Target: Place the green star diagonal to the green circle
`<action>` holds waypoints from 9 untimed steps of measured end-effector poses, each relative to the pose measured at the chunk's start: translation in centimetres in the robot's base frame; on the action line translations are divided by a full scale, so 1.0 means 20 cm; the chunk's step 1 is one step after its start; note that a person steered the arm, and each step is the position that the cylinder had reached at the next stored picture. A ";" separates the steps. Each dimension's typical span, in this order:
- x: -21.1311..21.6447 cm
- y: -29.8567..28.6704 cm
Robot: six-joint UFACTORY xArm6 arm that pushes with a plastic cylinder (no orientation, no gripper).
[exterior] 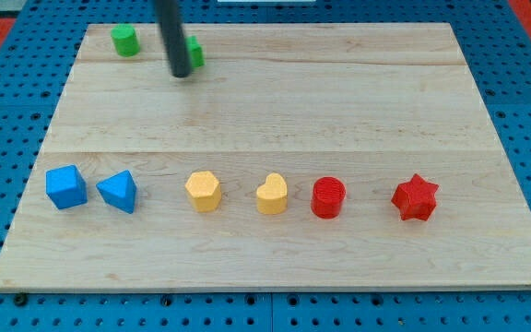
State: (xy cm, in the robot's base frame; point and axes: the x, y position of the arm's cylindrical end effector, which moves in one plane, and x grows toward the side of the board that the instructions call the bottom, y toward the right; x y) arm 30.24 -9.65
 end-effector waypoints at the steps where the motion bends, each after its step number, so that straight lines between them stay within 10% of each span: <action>1: 0.00 -0.30; 6: -0.16 -0.43; 9: -0.10 0.25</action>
State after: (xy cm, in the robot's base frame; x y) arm 28.18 -4.65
